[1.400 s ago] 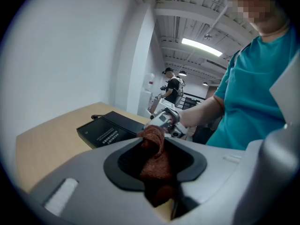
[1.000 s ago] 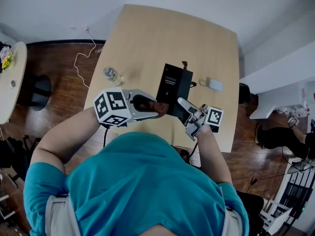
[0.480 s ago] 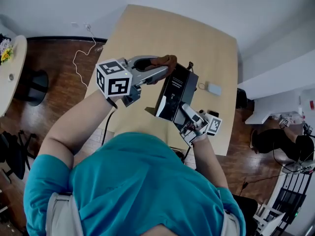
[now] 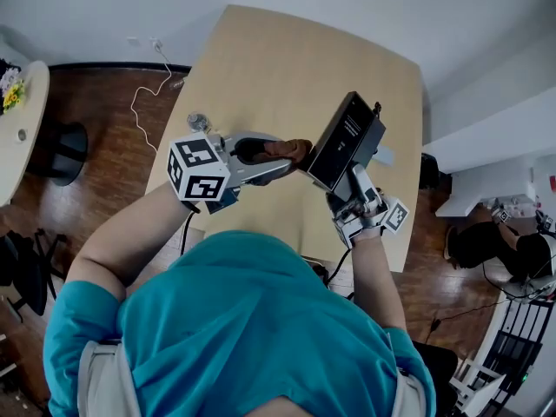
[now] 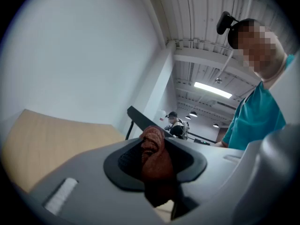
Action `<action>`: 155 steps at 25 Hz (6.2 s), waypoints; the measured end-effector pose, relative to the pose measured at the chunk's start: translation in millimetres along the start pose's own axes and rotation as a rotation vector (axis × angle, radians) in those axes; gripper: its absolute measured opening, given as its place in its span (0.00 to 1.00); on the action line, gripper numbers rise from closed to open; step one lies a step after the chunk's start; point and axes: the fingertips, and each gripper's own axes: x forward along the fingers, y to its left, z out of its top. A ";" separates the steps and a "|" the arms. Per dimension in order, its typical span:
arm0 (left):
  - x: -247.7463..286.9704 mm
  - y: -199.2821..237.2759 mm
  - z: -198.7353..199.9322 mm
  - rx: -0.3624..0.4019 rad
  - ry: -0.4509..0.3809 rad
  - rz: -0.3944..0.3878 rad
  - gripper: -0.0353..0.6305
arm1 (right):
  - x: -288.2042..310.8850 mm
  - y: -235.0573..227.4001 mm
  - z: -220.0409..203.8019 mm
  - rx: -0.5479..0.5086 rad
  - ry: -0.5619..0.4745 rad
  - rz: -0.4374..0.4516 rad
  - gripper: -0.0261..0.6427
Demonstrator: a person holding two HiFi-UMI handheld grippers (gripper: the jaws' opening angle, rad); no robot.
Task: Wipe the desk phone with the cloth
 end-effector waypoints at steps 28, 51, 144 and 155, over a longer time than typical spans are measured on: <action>-1.0 10.1 22.2 0.191 0.001 0.035 0.26 | 38.5 -14.3 50.5 -0.130 -0.129 -0.100 0.32; 49.5 -12.2 -9.6 0.529 0.246 -0.054 0.26 | 73.5 -24.9 47.5 -0.174 -0.092 -0.147 0.31; -127.6 22.7 -124.0 -0.160 0.001 0.161 0.25 | -67.0 -241.3 -74.6 0.091 0.426 -0.569 0.30; -132.1 23.8 -127.3 -0.181 0.011 0.170 0.25 | -92.3 -274.8 -83.2 0.375 0.302 -0.663 0.32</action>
